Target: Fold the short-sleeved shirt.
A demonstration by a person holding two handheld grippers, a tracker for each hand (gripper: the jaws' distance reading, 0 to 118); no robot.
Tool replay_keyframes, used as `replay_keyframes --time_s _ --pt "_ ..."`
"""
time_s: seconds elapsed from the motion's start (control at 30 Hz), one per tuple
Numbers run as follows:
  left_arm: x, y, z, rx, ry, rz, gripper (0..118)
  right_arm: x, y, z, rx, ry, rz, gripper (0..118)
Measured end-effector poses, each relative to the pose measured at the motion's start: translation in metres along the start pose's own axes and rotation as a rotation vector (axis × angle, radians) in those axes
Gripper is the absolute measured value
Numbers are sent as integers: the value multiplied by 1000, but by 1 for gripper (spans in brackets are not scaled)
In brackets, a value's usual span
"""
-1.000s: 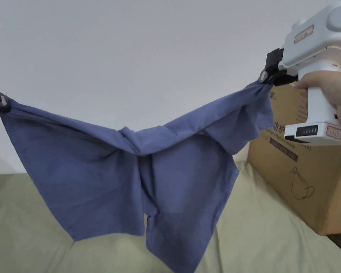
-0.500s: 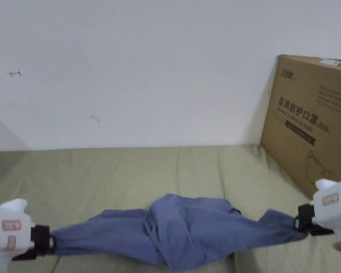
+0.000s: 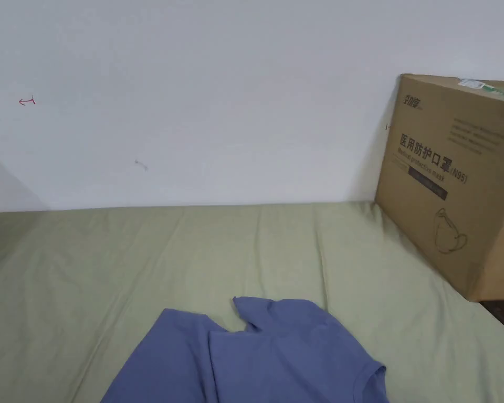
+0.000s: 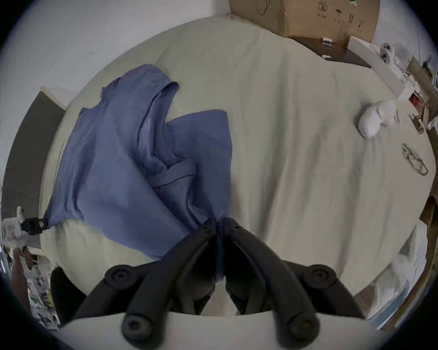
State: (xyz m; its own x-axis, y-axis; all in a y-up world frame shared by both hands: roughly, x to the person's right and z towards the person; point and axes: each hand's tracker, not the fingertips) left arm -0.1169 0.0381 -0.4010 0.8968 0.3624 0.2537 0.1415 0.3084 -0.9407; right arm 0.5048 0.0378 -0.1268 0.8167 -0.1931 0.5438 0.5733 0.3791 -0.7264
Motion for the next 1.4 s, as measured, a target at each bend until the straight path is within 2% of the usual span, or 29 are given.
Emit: replay_keyframes --time_s 0.2,0.4,0.5,0.53,0.57,0.6,0.67,0.7,0.73,0.8,0.87,1.0,1.03,1.07,1.1,1.13,1.17,1.2,1.23,1.27,1.33,1.4 --pt "-8 -54 28 -31 12 -11 8 4 -46 31 -7 -14 46 4" --pt "-18 -86 43 -45 -2 26 8 10 -77 46 -36 -31 31 4" --pt "-20 -87 44 22 -18 85 9 5 -80 41 -10 -47 17 5" --pt "-18 -85 44 42 -9 106 15 2 -79 39 -5 -66 -8 22" --pt "-16 -85 44 49 -10 120 39 -1 -77 37 -6 -90 -28 67" --pt "-14 -83 44 53 1 128 66 -3 -76 37 -9 -126 -37 90" --pt "0 -83 51 106 80 107 82 -11 -76 47 70 -233 -18 92" --pt "5 -82 54 130 87 91 90 -18 -72 54 132 -235 3 92" --pt "11 -80 60 162 83 75 103 -25 -68 62 170 -234 20 92" --pt "16 -69 70 229 44 58 102 -39 -61 77 246 -222 19 92" --pt "36 -65 84 316 33 5 102 -58 -53 92 314 -159 17 94" --pt "79 -59 103 452 79 -121 102 -99 -43 106 402 -89 74 96" --pt "87 -58 106 472 84 -143 101 -110 -41 108 422 -65 91 94" --pt "95 -55 108 480 64 -163 95 -120 -40 109 441 -25 113 85" --pt "100 -54 109 480 35 -179 80 -127 -39 109 454 31 128 66" --pt "105 -52 109 477 -5 -191 54 -132 -37 109 477 97 131 33" --pt "107 -46 104 470 -15 -195 8 -137 -36 105 521 94 112 0" --pt "105 -40 98 466 1 -189 0 -142 -37 101 506 78 122 0" --pt "106 -37 92 470 5 -191 0 -143 -33 97 532 70 108 0" --pt "105 -31 88 465 -6 -180 0 -144 -25 90 504 85 114 0" --pt "108 -12 72 395 -78 -157 0 -144 -15 74 446 123 73 0" --pt "111 19 55 379 -68 -185 0 -146 -3 58 397 137 59 0"
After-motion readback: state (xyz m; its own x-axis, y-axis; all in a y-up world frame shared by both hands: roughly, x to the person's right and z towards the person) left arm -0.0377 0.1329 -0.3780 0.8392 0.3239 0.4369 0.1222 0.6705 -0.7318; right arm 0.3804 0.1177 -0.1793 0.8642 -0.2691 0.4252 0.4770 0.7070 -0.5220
